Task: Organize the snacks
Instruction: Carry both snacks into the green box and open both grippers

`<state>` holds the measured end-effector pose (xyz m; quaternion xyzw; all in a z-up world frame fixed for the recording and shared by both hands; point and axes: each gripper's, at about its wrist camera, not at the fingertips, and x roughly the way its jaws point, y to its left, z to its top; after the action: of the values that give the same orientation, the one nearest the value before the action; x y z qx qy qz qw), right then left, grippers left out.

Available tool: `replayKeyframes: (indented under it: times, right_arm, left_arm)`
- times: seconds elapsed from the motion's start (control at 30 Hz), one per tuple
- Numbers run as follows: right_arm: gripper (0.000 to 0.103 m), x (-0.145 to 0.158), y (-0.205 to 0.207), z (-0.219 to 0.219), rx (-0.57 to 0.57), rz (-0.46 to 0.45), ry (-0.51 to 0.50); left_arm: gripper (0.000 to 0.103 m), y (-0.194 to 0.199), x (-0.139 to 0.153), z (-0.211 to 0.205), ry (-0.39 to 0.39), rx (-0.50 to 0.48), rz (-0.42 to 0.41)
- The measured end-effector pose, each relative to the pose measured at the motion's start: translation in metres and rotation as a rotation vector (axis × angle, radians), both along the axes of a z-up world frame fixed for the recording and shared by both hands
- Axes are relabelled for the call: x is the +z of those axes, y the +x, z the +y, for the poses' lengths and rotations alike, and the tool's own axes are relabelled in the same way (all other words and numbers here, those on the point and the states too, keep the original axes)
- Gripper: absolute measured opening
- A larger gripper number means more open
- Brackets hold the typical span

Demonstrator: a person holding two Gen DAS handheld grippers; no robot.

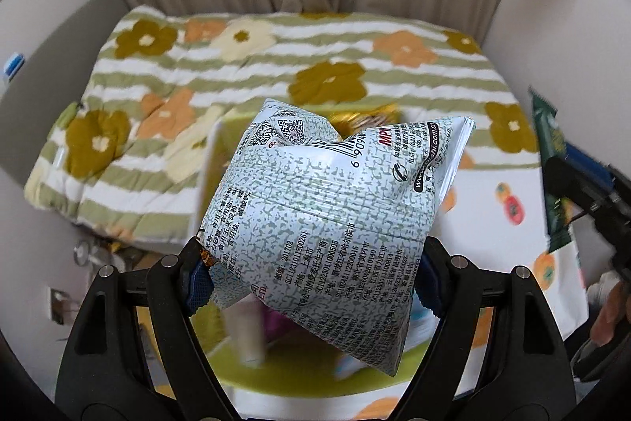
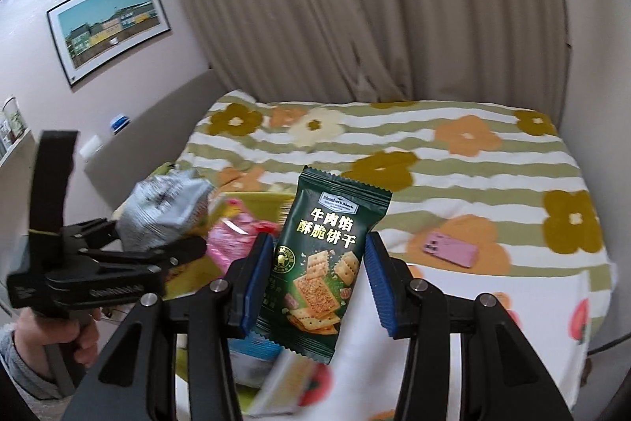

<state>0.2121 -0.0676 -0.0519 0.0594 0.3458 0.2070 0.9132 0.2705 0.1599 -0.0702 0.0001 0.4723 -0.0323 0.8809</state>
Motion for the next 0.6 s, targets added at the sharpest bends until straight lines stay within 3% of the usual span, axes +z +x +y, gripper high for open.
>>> replayKeyframes:
  times: [0.13,0.2,0.37,0.6]
  right_arm:
    - [0.043,-0.008,-0.003,0.04,0.004,0.018,0.012]
    - [0.043,-0.011,-0.005,0.05,-0.005,0.029,0.018]
    - [0.043,-0.02,-0.011,0.063,-0.05,0.057,0.005]
    - [0.043,-0.016,-0.014,0.071,-0.081,0.057,-0.033]
  left_arm:
    - [0.091,-0.001,-0.025,0.032,-0.03,-0.031,0.044]
    - [0.102,-0.002,-0.034,0.038,-0.037,-0.059,0.059]
    - [0.102,-0.015,-0.045,0.053,-0.076,-0.115,0.075]
    - [0.102,-0.036,-0.027,0.072,-0.137,-0.143,0.02]
